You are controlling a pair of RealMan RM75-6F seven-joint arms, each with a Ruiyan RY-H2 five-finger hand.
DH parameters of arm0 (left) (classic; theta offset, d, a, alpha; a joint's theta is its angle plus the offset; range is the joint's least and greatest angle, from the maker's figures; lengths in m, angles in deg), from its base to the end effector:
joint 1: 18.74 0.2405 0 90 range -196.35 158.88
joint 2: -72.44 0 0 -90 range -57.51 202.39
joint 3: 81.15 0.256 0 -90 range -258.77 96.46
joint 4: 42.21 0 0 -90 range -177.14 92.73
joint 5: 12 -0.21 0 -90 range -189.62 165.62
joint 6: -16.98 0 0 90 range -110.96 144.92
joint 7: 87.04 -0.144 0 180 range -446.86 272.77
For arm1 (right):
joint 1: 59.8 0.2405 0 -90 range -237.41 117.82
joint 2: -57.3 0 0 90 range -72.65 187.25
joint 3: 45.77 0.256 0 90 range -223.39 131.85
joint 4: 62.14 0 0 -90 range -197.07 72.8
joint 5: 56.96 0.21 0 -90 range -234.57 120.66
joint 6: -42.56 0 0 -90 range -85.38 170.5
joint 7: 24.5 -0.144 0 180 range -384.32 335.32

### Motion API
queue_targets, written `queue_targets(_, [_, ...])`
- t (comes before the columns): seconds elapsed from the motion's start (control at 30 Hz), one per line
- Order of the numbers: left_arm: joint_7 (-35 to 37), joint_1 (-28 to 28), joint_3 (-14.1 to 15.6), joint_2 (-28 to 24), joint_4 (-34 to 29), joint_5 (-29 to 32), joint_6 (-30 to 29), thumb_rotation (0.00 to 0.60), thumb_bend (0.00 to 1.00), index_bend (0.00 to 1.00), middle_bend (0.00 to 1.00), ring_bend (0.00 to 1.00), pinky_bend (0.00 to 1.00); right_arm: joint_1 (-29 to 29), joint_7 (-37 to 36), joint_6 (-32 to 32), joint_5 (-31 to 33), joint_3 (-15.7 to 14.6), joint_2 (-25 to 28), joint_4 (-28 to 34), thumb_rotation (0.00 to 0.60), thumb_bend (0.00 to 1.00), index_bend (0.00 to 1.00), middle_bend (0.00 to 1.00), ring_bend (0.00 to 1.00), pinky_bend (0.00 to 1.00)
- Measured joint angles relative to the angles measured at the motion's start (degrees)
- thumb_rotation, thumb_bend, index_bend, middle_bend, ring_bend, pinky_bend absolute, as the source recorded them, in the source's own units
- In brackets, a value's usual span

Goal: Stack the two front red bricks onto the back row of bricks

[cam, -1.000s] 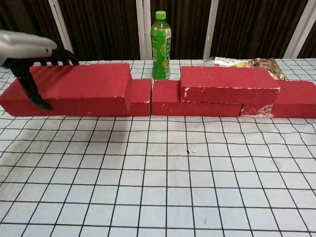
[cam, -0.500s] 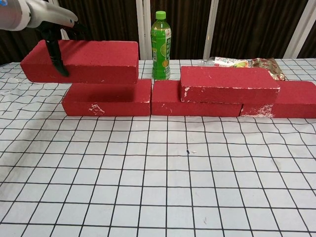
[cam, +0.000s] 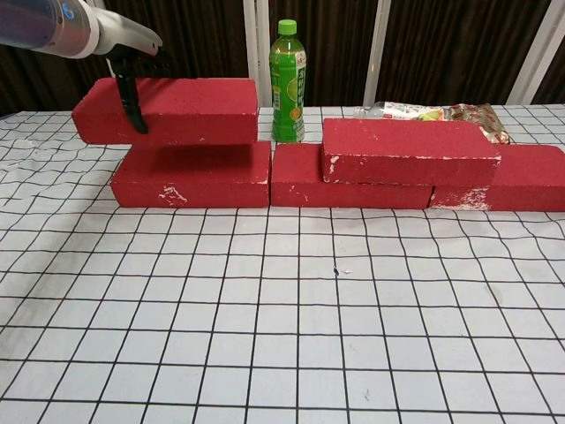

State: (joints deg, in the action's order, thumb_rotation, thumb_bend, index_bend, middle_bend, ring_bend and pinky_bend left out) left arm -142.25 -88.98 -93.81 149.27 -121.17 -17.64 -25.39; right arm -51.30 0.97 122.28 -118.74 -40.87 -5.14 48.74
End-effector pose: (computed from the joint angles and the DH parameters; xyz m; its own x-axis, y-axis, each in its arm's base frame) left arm -0.0882 0.4624 0.0588 0.6598 0.3548 0.6624 0.7413 -0.1629 -0.6511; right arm -0.2906 -0.1903 0.1429 0.4505 -0.1995 0.8702 -0.8368 0.2454 0.4895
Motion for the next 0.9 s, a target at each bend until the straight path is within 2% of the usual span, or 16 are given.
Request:
queue_targets(0.6, [8.84,-1.37,2.88,5.15,4.71,-6.79,1.93,0.6,0.06,0.23,0.14,0.09,0.24,0.05,-0.67,0.01,-0.12,-0.01,0.12,-0.07,0.6,0.13,0.02,0.0,0.0,0.0])
queue_targets(0.9, [10.49,-3.0,3.68,6.89,6.43,-6.53,2.15,0.6,0.06,0.23,0.14,0.09,0.24,-0.06,-0.82,0.29,-0.11,-0.01,0.27,-0.08,0.6,0.13,0.02,0.0,0.0,0.0])
